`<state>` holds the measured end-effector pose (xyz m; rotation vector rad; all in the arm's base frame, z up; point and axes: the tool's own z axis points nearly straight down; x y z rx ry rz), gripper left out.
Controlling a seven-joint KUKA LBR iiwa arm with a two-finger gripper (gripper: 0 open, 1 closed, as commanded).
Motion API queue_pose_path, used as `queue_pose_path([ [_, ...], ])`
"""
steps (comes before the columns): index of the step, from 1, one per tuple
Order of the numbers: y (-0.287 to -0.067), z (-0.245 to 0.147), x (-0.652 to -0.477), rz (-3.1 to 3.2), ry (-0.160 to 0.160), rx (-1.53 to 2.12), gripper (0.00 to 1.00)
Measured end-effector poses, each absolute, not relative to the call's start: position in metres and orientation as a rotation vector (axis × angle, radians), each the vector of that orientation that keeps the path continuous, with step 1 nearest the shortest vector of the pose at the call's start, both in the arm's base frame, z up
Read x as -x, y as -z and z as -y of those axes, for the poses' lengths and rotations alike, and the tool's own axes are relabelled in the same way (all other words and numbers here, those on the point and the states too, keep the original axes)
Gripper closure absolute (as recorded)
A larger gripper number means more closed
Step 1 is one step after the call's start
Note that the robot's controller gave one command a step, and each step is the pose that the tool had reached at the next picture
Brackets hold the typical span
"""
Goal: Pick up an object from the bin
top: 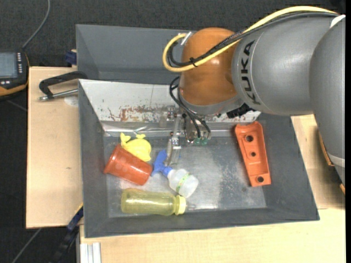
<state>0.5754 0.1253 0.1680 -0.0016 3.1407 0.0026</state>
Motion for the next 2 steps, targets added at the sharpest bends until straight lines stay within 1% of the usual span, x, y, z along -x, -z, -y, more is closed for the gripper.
queue_pose_path([
  [1,-0.129,-0.114,-0.569,-3.134,-0.006,0.051,0.0],
  [2,-0.089,-0.07,-0.514,-3.134,-0.004,0.177,0.0],
])
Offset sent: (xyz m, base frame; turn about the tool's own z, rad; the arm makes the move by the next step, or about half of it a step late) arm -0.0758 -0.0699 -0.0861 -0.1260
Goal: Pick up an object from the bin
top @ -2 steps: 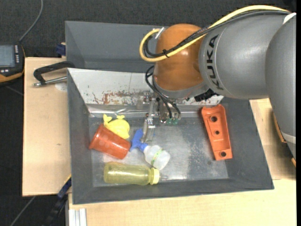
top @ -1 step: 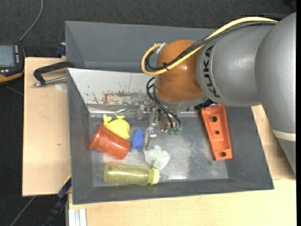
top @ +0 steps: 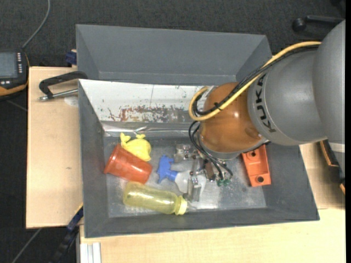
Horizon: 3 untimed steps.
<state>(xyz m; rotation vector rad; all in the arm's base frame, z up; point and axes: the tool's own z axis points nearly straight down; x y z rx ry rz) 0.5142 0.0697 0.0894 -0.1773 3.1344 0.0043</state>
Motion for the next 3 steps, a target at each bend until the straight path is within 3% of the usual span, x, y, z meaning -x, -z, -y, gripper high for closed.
queue_pose_path([
  [1,-0.077,-0.058,-0.495,-3.123,-0.001,0.303,0.0],
  [2,-0.072,-0.055,-0.513,-3.059,-0.005,0.672,0.0],
  [3,-0.084,0.038,-0.565,-3.131,-0.003,-0.015,1.0],
])
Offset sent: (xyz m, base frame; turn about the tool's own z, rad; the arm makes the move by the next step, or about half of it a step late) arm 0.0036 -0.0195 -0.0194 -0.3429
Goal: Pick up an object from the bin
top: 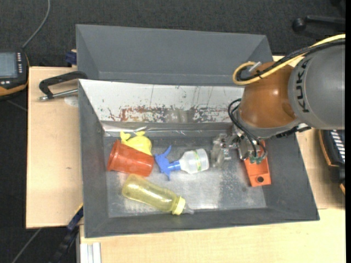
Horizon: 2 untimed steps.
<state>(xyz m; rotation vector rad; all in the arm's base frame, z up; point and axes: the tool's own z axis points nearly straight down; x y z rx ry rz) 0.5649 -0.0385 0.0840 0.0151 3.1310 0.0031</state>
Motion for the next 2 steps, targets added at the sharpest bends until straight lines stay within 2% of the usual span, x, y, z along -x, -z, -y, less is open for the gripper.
queue_pose_path([
  [1,-0.084,0.038,-0.565,-3.131,-0.004,-0.015,1.0],
  [2,-0.09,-0.052,-0.602,-3.106,-0.007,0.307,0.0],
])
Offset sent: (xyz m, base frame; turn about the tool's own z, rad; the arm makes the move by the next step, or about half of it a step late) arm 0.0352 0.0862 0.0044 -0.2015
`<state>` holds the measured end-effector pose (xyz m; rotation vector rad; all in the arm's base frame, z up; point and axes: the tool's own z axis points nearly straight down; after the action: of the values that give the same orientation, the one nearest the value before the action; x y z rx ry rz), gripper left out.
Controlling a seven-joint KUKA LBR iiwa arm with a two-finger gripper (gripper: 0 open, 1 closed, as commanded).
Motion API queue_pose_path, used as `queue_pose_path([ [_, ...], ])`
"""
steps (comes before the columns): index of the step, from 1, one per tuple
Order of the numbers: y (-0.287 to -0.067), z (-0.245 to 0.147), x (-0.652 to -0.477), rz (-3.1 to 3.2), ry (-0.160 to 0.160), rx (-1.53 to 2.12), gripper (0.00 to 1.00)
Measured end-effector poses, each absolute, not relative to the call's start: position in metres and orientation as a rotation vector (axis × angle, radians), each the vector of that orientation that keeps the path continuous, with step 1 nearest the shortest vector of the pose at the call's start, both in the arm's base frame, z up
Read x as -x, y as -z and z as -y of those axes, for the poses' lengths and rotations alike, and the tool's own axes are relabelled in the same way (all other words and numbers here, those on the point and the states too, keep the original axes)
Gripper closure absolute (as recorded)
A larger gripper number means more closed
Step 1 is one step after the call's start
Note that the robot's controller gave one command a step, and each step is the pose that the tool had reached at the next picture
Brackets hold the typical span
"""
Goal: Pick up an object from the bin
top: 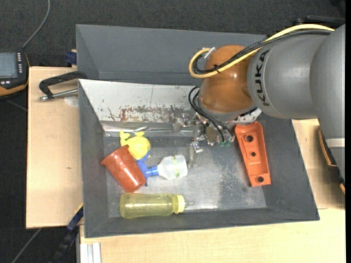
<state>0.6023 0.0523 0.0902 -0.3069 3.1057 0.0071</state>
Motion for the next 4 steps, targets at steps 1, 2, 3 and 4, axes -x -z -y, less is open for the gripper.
queue_pose_path([
  [1,-0.09,-0.049,-0.602,-3.109,-0.004,0.299,0.0],
  [2,-0.077,-0.045,-0.541,-3.111,-0.008,0.241,0.0],
  [3,-0.073,-0.057,-0.519,-3.117,-0.007,0.237,0.0],
  [4,-0.071,-0.084,-0.548,-3.08,-0.009,0.462,1.0],
])
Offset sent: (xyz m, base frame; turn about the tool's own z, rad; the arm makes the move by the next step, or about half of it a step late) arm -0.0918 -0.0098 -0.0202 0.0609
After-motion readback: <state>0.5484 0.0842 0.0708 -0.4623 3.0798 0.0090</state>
